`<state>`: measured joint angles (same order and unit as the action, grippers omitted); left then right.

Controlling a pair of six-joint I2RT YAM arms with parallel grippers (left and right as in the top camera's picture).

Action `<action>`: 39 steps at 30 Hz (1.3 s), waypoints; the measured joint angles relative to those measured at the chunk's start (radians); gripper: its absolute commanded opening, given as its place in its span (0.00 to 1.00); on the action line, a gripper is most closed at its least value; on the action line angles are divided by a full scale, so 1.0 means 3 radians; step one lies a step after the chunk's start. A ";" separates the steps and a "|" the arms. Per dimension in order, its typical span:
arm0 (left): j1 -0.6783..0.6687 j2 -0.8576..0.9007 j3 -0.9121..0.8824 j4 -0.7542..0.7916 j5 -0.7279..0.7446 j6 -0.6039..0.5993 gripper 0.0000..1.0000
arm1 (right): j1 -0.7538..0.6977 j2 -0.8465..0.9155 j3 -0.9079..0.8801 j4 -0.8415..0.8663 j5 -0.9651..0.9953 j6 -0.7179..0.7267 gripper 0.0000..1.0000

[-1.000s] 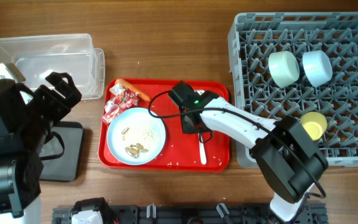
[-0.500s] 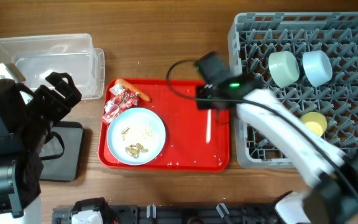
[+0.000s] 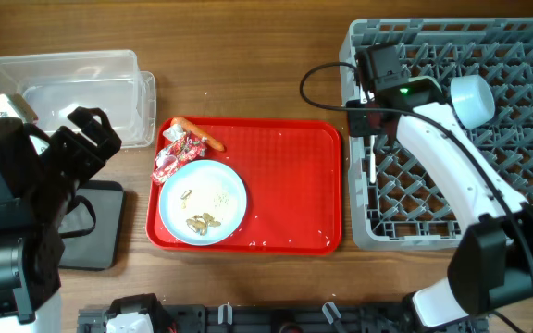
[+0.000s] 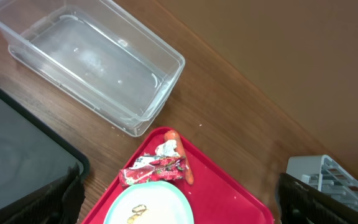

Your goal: Sort waste into correct bins and load items into the dishwasher rack

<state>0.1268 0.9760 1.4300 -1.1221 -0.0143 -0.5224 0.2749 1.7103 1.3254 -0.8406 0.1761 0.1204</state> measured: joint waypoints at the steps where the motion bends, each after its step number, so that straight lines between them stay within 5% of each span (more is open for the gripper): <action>1: 0.0000 0.0000 0.0000 0.0000 0.0000 0.0000 1.00 | 0.0000 0.0005 0.0000 0.0009 0.0000 -0.0025 0.44; 6: 0.0000 0.0000 0.0000 -0.0001 0.0000 0.0000 1.00 | 0.0000 -0.0069 0.0000 0.0020 -0.0086 0.0074 0.47; 12: 0.0000 0.0000 0.0000 0.0000 0.0000 0.0000 1.00 | 0.0045 -0.0856 -0.0003 0.0060 -0.1143 0.0196 0.47; 18: 0.0000 0.0000 0.0000 -0.0001 0.0000 0.0000 1.00 | 0.0469 -0.0889 -0.0003 0.0050 -0.1589 0.0347 0.49; 28: 0.0000 0.0000 0.0000 -0.0001 0.0000 0.0000 1.00 | 0.0599 -0.0964 -0.0003 0.0046 -0.1166 0.0697 0.57; 33: 0.0000 0.0000 0.0000 -0.0001 0.0000 0.0000 1.00 | 0.0595 -0.1802 -0.0003 -0.0018 -0.0702 0.0720 0.57; 34: 0.0000 0.0000 0.0000 -0.0001 0.0000 0.0000 1.00 | 0.0595 -0.1984 -0.0003 -0.0089 -0.0641 0.0720 0.64; 35: 0.0000 0.0001 0.0000 0.0000 0.0000 0.0000 1.00 | 0.0595 -0.2132 -0.0003 -0.0126 -0.0600 0.0720 0.99; 39: 0.0000 0.0000 0.0000 -0.0001 0.0000 0.0000 1.00 | 0.0593 -0.2534 -0.0003 -0.0145 -0.0530 0.0734 1.00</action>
<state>0.1268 0.9760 1.4300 -1.1225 -0.0143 -0.5224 0.4526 0.9501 1.3247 -0.8841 0.0170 0.3405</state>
